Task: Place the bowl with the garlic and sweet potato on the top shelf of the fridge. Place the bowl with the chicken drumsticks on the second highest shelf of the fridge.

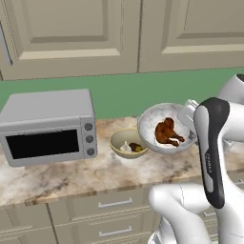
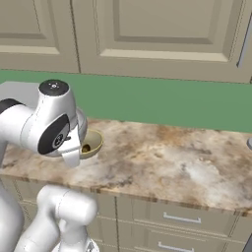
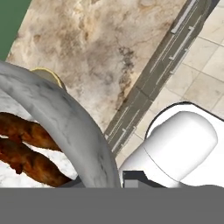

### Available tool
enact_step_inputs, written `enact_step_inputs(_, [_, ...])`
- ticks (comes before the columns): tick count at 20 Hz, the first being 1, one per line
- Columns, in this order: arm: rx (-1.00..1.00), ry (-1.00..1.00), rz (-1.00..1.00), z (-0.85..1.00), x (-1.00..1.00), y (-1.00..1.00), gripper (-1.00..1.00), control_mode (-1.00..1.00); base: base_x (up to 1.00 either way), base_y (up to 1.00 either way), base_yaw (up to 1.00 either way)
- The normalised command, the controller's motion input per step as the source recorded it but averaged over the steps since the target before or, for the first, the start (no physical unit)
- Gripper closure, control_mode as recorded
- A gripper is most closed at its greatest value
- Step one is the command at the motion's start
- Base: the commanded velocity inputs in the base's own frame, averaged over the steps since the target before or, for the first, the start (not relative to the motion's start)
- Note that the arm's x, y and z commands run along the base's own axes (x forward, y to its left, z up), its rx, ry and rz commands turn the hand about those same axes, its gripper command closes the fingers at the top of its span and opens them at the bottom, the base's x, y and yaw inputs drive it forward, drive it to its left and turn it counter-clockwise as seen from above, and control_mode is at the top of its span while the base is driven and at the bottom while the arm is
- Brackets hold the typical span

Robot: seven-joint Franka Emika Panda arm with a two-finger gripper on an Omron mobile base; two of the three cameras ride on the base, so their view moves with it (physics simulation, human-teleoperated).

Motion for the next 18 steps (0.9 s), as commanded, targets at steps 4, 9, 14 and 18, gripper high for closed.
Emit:
enact_step_inputs(4, [0.00,0.00,0.00,0.00,0.00,0.00,1.00,1.00,-0.68,0.14,0.11])
enact_step_inputs(9, [0.00,0.00,0.00,0.00,0.00,0.00,1.00,1.00,-0.59,0.51,0.22])
enact_step_inputs(14, [0.00,0.00,0.00,0.00,0.00,0.00,1.00,1.00,-0.24,0.88,0.28])
enact_step_inputs(18, [0.00,0.00,0.00,0.00,0.00,0.00,1.00,1.00,-0.19,0.91,0.31])
